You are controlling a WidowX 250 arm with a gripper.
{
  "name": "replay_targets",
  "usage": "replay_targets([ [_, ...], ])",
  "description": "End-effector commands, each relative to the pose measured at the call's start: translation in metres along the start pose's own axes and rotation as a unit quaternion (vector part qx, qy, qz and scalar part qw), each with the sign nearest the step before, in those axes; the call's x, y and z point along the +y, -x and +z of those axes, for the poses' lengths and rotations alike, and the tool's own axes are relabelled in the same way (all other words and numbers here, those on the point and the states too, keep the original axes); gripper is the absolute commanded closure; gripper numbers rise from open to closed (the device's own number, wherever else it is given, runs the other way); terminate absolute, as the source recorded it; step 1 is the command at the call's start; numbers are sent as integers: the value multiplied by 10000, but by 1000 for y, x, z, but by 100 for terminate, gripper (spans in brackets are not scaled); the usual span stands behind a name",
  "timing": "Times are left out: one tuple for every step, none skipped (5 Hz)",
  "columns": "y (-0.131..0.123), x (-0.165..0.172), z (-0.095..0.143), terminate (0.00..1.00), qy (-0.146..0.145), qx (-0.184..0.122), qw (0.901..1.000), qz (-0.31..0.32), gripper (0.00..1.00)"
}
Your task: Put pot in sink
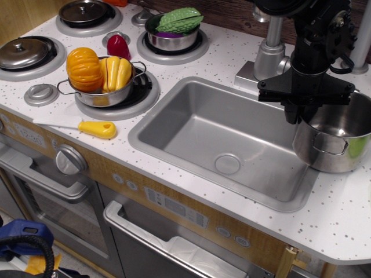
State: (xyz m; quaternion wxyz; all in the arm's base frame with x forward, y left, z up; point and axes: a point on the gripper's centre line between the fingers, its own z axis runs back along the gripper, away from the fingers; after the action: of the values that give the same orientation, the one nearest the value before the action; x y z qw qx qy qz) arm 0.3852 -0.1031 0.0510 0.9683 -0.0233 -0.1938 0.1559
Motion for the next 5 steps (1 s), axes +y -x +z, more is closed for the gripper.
replay_targets([
  [-35, 31, 27, 0, -212, -155, 9988, -419, 100],
  [-44, 69, 33, 0, -575, -252, 9942, -868, 100],
  [-44, 101, 25, 0, -706, -283, 9901, -1177, 100],
  [-32, 113, 7, 0, -484, -370, 9918, -1121, 100],
  [-18, 112, -14, 0, -100, -483, 9973, -545, 0],
])
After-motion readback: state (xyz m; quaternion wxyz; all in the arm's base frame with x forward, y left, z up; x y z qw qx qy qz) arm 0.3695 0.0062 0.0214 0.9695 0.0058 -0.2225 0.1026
